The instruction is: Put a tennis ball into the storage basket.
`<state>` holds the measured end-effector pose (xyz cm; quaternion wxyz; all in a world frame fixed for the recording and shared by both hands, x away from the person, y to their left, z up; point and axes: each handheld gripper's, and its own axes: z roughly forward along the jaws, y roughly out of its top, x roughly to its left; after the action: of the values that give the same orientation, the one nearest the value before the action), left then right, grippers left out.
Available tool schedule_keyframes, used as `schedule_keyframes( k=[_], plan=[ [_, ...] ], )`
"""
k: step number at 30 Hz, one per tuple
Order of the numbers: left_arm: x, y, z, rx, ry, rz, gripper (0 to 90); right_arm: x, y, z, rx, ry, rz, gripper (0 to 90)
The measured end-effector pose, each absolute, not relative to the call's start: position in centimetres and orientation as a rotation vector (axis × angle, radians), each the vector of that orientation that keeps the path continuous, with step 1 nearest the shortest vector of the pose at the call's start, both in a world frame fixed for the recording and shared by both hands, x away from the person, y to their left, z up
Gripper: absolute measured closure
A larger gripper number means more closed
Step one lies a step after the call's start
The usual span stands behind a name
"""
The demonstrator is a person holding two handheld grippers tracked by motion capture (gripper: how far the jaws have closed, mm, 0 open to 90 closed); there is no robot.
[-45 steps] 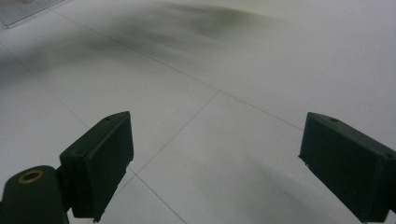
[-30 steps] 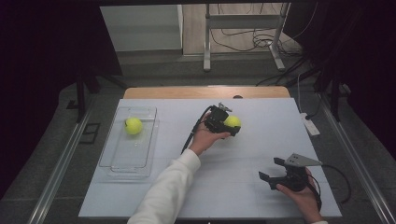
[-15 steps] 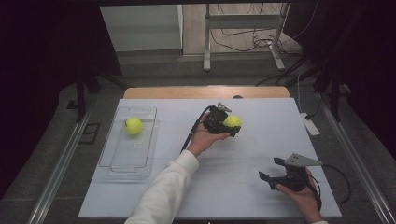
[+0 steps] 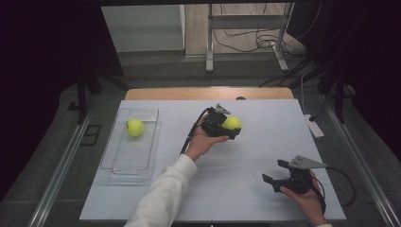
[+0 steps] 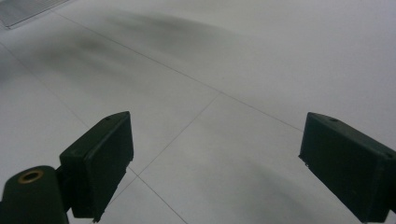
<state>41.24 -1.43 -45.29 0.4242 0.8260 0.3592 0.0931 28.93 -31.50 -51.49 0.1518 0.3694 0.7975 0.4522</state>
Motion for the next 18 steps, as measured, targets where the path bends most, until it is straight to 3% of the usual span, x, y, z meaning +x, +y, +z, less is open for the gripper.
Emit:
schedule_keyframes(
  k=[18],
  plan=[
    [39.7,0.8,-45.5,2.034,0.906,0.249,26.7,28.9,-31.5,-51.5,1.060,2.292,1.292,10.2]
  ],
)
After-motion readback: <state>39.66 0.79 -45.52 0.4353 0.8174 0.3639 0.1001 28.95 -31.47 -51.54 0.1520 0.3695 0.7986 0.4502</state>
